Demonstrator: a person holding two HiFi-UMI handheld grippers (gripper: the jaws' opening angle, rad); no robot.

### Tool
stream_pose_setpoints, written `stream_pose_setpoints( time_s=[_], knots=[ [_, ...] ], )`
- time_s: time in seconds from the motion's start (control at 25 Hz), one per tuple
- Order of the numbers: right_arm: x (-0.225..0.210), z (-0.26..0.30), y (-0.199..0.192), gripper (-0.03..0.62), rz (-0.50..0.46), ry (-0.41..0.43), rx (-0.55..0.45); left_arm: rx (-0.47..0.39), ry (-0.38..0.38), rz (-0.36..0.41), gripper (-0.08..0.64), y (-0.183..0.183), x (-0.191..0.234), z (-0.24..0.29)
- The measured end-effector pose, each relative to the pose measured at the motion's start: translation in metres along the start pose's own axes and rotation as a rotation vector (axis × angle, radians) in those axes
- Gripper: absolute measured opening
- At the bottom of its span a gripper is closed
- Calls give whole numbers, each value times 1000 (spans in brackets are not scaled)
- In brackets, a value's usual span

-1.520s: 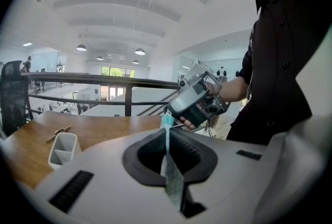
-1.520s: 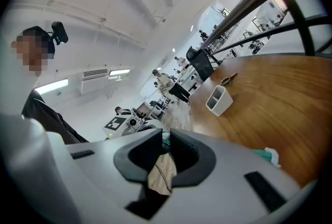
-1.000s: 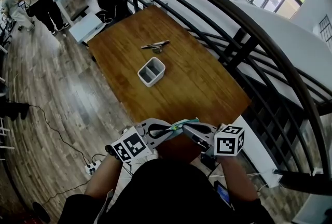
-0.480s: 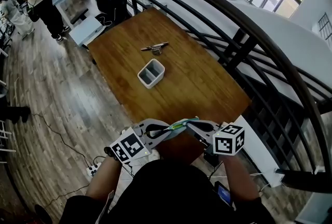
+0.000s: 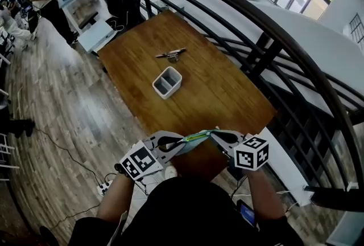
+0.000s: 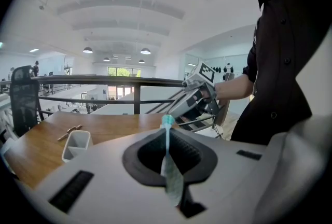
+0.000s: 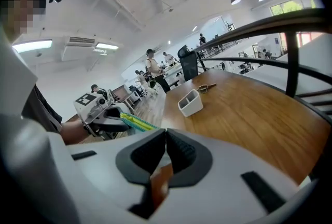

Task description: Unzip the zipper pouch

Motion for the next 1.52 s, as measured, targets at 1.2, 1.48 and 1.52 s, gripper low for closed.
stream_pose_setpoints(
  time_s=[1.2,1.48,1.52],
  knots=[
    [-43,-20,-7,2,-64,-249,19,-36,24,-48,15,3,13,-4],
    [-43,-24,-2,2,-70,-268,-7,-69,54,-122,17,-3,24,0],
    [-44,-25,0,2,-66,-273,-16,-74,60,-129,18,-3,26,2]
  ],
)
Point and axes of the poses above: the fingertips, and each gripper's own axes: z forward along the fingers, x to its left, y out of its top, the point moved 5 cm from there along -z, backward along the fingers, and after that the axes turned 8 degrees about x, right-handed, at the moved point
